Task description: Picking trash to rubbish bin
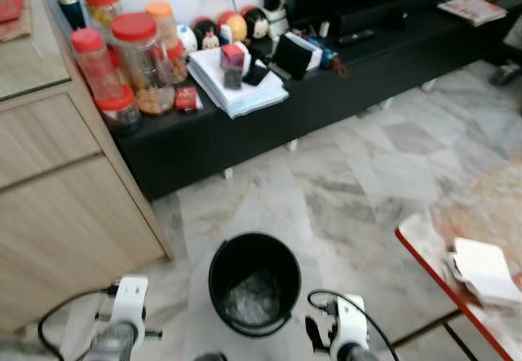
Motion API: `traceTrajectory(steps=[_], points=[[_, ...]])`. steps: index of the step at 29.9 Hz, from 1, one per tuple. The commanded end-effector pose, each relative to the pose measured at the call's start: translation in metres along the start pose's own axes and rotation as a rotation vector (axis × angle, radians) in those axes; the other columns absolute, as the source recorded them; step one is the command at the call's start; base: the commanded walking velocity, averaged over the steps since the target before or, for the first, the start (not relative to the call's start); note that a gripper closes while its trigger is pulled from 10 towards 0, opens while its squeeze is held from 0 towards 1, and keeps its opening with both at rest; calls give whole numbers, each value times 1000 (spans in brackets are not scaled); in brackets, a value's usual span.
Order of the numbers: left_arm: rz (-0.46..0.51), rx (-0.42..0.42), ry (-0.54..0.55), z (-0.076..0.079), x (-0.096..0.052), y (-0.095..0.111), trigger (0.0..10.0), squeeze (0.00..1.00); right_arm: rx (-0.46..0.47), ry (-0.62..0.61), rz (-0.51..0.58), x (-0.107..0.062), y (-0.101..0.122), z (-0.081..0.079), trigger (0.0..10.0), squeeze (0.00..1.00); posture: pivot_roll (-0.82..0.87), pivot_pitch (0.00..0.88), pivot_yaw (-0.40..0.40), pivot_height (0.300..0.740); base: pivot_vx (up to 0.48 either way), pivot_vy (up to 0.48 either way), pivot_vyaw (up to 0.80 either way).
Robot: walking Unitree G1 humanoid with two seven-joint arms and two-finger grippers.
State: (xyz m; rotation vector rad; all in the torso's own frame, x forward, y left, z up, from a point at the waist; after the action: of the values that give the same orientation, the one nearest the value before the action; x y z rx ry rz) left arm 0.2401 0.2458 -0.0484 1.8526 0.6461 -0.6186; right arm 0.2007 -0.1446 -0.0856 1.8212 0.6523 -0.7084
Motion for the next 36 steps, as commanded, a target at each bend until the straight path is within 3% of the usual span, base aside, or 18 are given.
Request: traceTrajectory(steps=[1, 15, 23, 27, 36], points=[[-17, 3, -20, 9, -1, -5, 10000, 0, 7, -31, -9, -3, -3, 11, 10000, 0, 175, 170, -34, 740, 371, 0, 0], [17, 10, -28, 10, 2, 7, 10000, 0, -2, -21, -4, -3, -2, 10, 10000, 0, 173, 174, -36, 740, 371, 0, 0], [126, 74, -84, 18, 6, 36, 10000, 0, -48, 13, -1, -1, 2, 6, 10000, 0, 168, 180, -41, 740, 83, 0, 0], [229, 138, -135, 29, 8, 68, 10000, 0, -93, 39, 18, 0, 11, 6, 10000, 0, 157, 187, -49, 740, 0, 0, 0], [328, 163, -229, 53, 6, 99, 10000, 0, -170, 124, 51, 4, 28, -5, 10000, 0, 123, 206, -67, 740, 0, 0, 0]])
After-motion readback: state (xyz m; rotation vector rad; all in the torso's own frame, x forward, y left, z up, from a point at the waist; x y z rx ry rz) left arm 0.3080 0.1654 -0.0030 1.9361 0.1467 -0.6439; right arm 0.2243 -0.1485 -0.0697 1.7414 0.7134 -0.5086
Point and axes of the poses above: a point about 5 cm out from each wrist's last joint towards the gripper, its own x axis pointing out of the wrist towards the gripper, its own y axis along the axis of the wrist's last joint, z = x × y, the point moved 1 cm from there along x, pointing out of the wrist towards the gripper, and after that the axes turned 12 degrees about x, right-handed, at the moved point
